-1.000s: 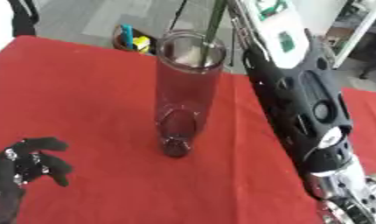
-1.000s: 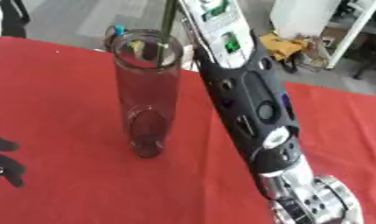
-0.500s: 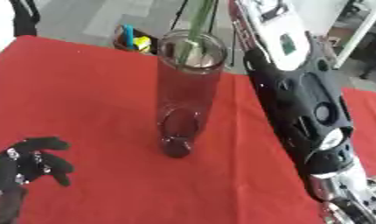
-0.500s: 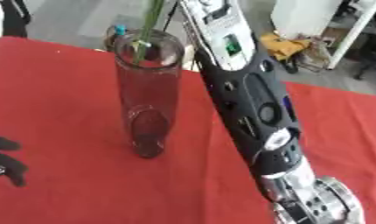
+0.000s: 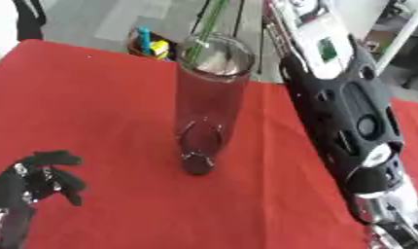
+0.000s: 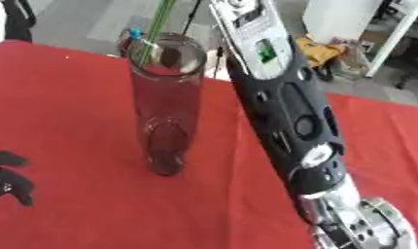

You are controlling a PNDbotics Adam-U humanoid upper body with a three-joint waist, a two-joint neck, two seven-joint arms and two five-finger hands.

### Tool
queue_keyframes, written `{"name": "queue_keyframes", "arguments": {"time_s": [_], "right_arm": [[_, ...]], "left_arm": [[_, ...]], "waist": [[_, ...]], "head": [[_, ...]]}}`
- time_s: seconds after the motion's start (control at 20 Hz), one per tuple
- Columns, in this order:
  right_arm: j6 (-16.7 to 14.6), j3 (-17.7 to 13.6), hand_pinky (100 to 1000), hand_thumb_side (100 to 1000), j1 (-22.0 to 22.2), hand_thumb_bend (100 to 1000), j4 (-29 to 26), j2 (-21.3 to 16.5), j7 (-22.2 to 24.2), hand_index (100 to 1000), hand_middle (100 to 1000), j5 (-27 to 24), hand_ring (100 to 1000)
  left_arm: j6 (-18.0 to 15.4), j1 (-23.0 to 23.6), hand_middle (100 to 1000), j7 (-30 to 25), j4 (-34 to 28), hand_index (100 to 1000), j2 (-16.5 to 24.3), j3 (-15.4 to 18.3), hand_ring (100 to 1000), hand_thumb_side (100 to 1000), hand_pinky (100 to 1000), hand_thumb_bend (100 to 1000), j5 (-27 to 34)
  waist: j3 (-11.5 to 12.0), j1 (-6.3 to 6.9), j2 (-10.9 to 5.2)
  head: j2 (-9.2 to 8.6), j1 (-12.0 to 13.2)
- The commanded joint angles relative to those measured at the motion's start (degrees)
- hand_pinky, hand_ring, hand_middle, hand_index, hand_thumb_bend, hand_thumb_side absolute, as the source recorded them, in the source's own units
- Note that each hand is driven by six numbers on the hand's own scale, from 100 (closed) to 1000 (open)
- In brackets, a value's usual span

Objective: Arrange flowers into the vase.

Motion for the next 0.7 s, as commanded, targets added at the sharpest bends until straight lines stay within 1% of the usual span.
{"name": "queue_keyframes", "arguments": {"time_s": [0.05,0.4,0.7], "right_arm": [[0.3,0.0,270,971,-1.1,122,-1.1,-2.2,1.7,267,100,3.3,568],[-1.7,0.3,278,983,-0.7,100,-0.9,-3.5,2.3,275,100,8.1,573],[-2.5,0.8,295,997,-0.3,100,-1.3,-4.7,4.7,293,110,10.4,613]], "left_arm": [[0.1,-0.6,676,-0.1,-1.1,805,0.2,-0.5,557,1000,443,135,-0.2],[0.2,-0.7,676,-0.2,-1.1,805,0.2,-0.4,557,1000,443,136,-0.1],[0.3,-0.8,677,-0.2,-1.1,804,0.2,-0.4,558,1000,444,136,-0.2]], "waist": [[-0.1,0.42,-1.37],[-0.1,0.36,-1.36],[-0.3,0.34,-1.4]], "head": [[-0.36,0.3],[-0.38,0.6],[-0.46,0.9]]}}
